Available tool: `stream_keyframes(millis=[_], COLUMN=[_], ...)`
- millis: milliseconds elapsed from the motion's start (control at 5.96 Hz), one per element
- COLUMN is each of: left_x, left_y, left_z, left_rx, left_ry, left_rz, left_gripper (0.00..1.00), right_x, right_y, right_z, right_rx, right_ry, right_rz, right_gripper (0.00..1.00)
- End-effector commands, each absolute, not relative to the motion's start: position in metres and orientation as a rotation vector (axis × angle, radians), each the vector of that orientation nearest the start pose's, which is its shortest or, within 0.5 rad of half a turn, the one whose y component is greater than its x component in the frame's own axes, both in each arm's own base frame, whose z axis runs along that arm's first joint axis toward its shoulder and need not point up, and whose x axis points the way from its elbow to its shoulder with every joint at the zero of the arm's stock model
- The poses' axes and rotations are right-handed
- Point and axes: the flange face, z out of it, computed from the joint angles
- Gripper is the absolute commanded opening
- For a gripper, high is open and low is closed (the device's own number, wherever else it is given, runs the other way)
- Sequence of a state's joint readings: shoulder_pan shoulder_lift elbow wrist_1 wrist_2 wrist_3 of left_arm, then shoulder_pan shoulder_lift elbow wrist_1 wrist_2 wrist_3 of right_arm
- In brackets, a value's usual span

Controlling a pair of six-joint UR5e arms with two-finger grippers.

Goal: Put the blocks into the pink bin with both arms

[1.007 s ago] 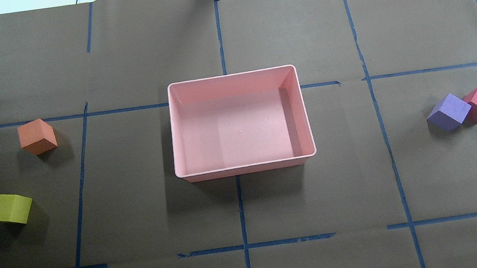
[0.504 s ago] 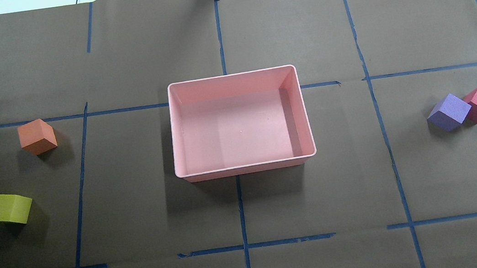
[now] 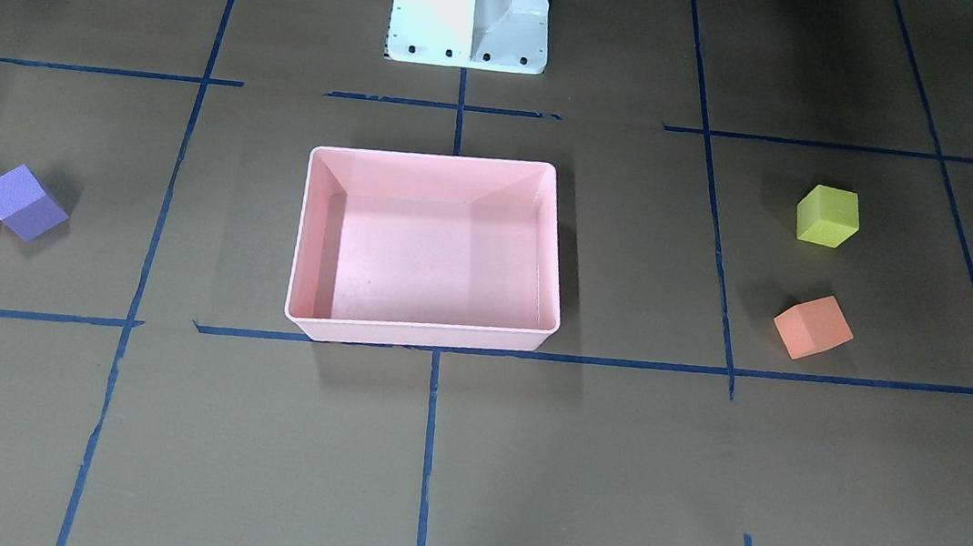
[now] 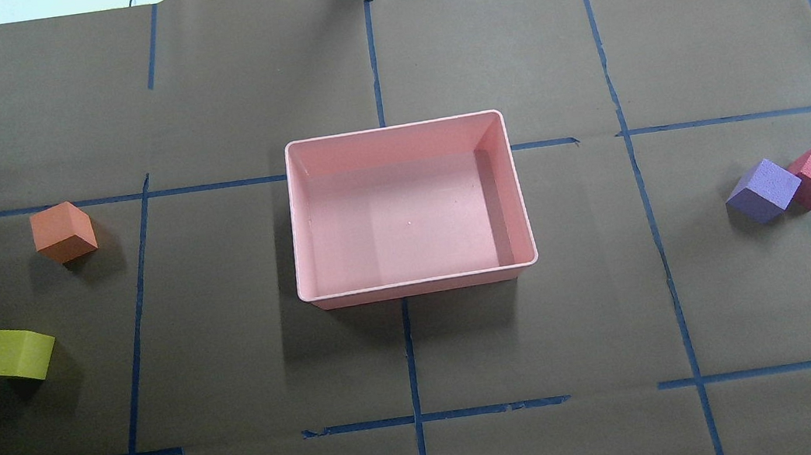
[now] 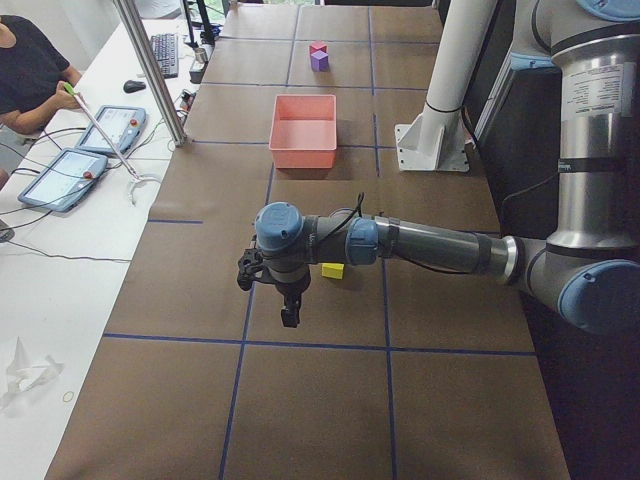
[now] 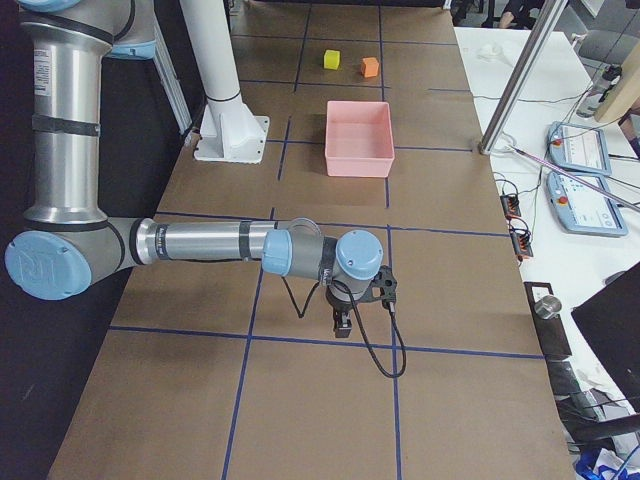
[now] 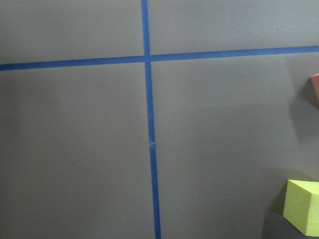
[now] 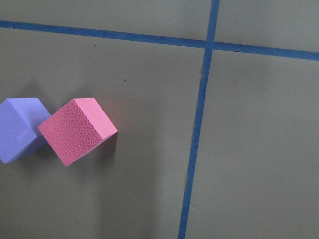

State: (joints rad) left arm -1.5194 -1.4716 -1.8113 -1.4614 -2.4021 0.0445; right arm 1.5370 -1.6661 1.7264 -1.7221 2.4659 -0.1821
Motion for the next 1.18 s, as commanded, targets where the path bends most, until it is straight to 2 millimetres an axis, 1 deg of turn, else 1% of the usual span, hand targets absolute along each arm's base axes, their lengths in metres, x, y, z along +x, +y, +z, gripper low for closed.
stream_keyframes(millis=[0, 168, 336, 504, 672, 1007], left_x=[-0.033, -0.033, -0.03, -0.029, -0.029, -0.029], left_y=[-0.451, -0.451, -0.451, -0.451, -0.451, -0.451], left_z=[0.594, 0.593, 0.589, 0.587, 0.586, 0.589], left_rx=[0.055, 0.056, 0.056, 0.055, 0.056, 0.05], left_ry=[0.84, 0.841, 0.882, 0.904, 0.904, 0.906], left_rz=[0.124, 0.124, 0.123, 0.12, 0.12, 0.118], left_gripper=[1.0, 1.0, 1.0, 1.0, 1.0, 1.0], right_x=[0.003, -0.033, -0.068, -0.087, -0.11, -0.142], right_y=[-0.455, -0.463, -0.466, -0.466, -0.464, -0.467], right_z=[0.618, 0.606, 0.602, 0.597, 0.597, 0.607], right_rx=[0.069, 0.155, 0.236, 0.27, 0.273, 0.239], right_ry=[-0.936, -0.872, -0.772, -0.763, -0.737, -0.741], right_rz=[-0.287, -0.427, -0.548, -0.607, -0.655, -0.709], right_gripper=[1.0, 1.0, 0.99, 0.99, 0.99, 0.99])
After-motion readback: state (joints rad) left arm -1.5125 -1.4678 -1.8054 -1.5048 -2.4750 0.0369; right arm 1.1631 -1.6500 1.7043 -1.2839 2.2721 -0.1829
